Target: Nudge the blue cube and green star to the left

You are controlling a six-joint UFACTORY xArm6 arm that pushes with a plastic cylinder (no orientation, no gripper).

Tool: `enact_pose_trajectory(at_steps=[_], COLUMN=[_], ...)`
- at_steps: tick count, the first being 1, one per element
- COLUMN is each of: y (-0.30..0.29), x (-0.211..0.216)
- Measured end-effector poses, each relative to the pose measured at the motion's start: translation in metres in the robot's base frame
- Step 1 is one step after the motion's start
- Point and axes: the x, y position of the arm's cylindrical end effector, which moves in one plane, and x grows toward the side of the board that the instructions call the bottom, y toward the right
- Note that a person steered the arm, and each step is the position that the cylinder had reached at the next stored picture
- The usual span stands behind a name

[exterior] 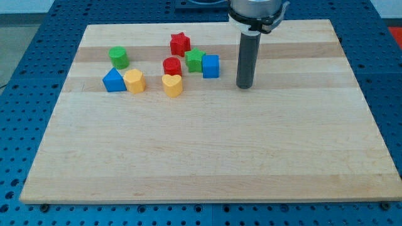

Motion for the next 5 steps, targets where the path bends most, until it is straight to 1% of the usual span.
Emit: enact_pose_trajectory(at_steps=[1, 5], y=[-0.0109, -0.0118], x=[-0.0007, -0.0092])
